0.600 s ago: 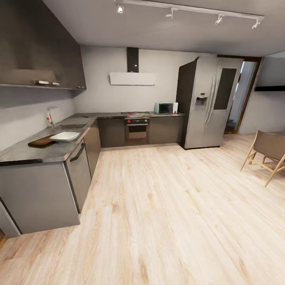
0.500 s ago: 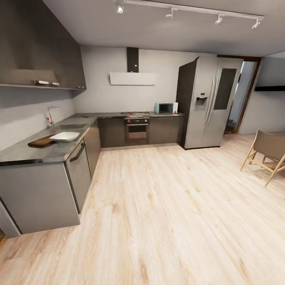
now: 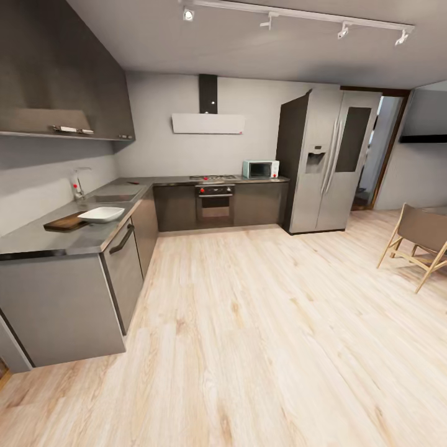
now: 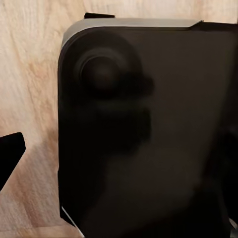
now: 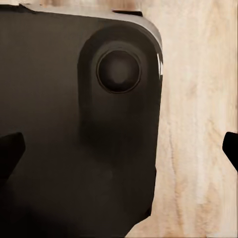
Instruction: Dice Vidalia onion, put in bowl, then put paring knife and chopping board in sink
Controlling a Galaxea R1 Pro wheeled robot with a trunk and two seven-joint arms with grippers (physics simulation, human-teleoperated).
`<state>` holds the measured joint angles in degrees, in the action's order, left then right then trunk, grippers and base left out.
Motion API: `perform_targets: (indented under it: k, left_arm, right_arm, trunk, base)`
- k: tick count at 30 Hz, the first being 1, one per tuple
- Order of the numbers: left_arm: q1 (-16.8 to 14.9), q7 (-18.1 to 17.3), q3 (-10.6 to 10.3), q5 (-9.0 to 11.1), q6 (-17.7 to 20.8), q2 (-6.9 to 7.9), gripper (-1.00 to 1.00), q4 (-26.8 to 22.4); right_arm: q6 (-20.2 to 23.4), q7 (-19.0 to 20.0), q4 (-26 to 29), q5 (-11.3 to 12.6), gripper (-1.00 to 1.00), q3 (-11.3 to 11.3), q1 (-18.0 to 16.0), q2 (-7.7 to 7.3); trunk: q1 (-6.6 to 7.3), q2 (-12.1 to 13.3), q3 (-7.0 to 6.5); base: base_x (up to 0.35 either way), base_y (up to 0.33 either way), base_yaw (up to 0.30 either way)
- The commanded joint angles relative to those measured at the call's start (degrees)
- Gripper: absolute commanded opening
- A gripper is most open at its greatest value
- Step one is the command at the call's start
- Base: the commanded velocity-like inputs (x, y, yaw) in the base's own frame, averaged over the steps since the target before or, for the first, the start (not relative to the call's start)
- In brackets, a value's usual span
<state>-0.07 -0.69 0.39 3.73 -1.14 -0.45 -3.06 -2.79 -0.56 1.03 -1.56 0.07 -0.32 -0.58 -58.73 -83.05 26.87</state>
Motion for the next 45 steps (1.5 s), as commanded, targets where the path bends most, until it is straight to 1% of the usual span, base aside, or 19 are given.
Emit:
perform_targets:
  k: [1,5,10,14,15,18,19,23,24,27,29,31,35,37,38,40,42,44,45]
  left_arm:
    - [0.0,-0.1,0.0,0.7,0.2,0.21,1.00,-0.3]
    - [0.1,-0.1,0.0,2.0,1.5,0.63,1.00,-1.6]
    - [0.1,-0.1,0.0,3.6,3.1,0.41,1.00,-3.2]
    - [-0.2,0.0,0.0,4.9,4.4,0.13,1.00,-4.5]
    - [-1.1,0.1,0.1,5.4,40.8,-0.11,1.00,-81.8]
    - [-5.8,0.2,0.1,5.5,42.0,-1.32,1.00,-84.2]
    - [-7.7,0.3,0.1,5.5,42.2,-1.86,1.00,-84.6]
    - [-11.8,1.0,0.0,5.4,41.3,-3.45,1.00,-85.3]
    - [-13.3,1.4,-0.2,5.4,38.5,-4.26,1.00,-85.4]
    - [-14.6,1.0,-0.6,5.4,28.5,-4.65,1.00,-85.3]
    - [-14.8,0.8,-0.7,5.4,24.9,-4.65,1.00,-85.3]
    - [-15.0,0.7,-0.8,5.3,22.6,-4.65,1.00,-85.3]
    - [-15.1,-0.3,-2.4,5.1,21.4,-4.37,1.00,-85.4]
    - [-15.1,-2.9,-3.2,5.1,21.2,-3.88,1.00,-85.4]
    - [-15.1,-5.9,-3.4,5.3,21.3,-3.31,1.00,-85.4]
    - [-15.1,-9.4,-3.4,5.5,21.4,-2.56,1.00,-85.3]
    - [-15.1,-16.7,-2.3,6.5,22.0,-1.19,1.00,-85.3]
    - [-15.1,-19.8,-1.0,7.5,22.7,-0.77,1.00,-85.3]
    - [-15.1,-22.6,0.3,8.5,23.8,-0.44,1.00,-85.3]
  right_arm:
    - [-0.5,-0.1,0.3,-0.5,1.00,0.0,-0.4,-0.13]
    - [0.8,-0.4,1.6,-1.8,1.00,-0.1,-1.7,0.10]
    - [2.4,-0.5,3.2,-3.4,1.00,-0.1,-3.3,0.71]
    - [3.7,-0.6,4.5,-4.7,1.00,0.1,-4.6,1.82]
    - [53.5,-0.5,81.5,-5.1,1.00,0.1,-7.4,2.89]
    - [55.7,-0.3,86.5,-5.3,1.00,0.5,-11.9,4.00]
    - [56.0,-0.3,87.4,-5.3,1.00,0.7,-13.7,4.19]
    - [55.5,-0.2,88.6,-5.4,1.00,1.4,-17.4,4.43]
    - [52.3,-0.2,88.9,-5.5,1.00,2.5,-18.2,4.48]
    - [41.2,-0.2,89.0,-5.5,1.00,7.3,-18.9,4.50]
    - [37.5,-0.3,89.1,-5.5,1.00,8.9,-19.0,4.13]
    - [35.3,-0.3,89.1,-5.5,1.00,9.7,-19.1,3.66]
    - [34.3,0.0,89.2,-5.4,1.00,8.3,-19.2,3.09]
    - [35.0,1.3,89.2,-5.0,1.00,7.3,-19.3,2.69]
    - [35.8,3.3,89.2,-4.8,1.00,6.3,-19.5,2.27]
    - [36.6,6.5,89.2,-4.7,1.00,4.9,-19.9,1.70]
    - [38.9,15.2,89.2,-4.5,1.00,0.9,-20.9,0.33]
    - [40.7,20.1,89.2,-4.4,1.00,-1.6,-21.4,-0.36]
    - [42.6,25.0,89.2,-4.4,1.00,-4.0,-21.8,-0.94]
  trunk:
    - [0.00,0.0,0.05]
    - [0.00,0.0,0.05]
    - [0.00,0.0,0.05]
    - [0.00,0.0,0.05]
    - [0.00,0.0,0.05]
    - [0.00,0.0,0.05]
    - [0.00,0.0,0.05]
    - [0.00,0.0,0.05]
    - [0.00,0.0,0.05]
    - [0.00,0.0,0.05]
    - [0.00,0.0,0.05]
    - [0.00,0.0,0.05]
    - [0.00,0.0,0.05]
    - [0.00,0.0,0.05]
    - [0.00,0.0,0.05]
    - [0.00,0.0,0.05]
    - [0.00,0.0,0.05]
    - [0.00,0.0,0.05]
    - [0.00,0.0,0.05]
  base:
    - [0.000,0.000,0.000]
    - [0.000,0.000,0.000]
    - [0.000,0.000,0.000]
    - [0.000,0.000,0.000]
    - [0.000,0.000,0.000]
    - [0.000,0.000,0.000]
    - [0.000,0.000,0.000]
    - [0.000,0.000,0.000]
    - [0.000,0.000,0.000]
    - [0.000,0.000,0.000]
    - [0.000,0.000,0.000]
    - [0.000,0.000,0.000]
    - [0.000,0.000,0.000]
    - [0.000,0.000,0.000]
    - [0.000,0.000,0.000]
    - [0.000,0.000,0.000]
    - [0.000,0.000,0.000]
    - [0.000,0.000,0.000]
    - [0.000,0.000,0.000]
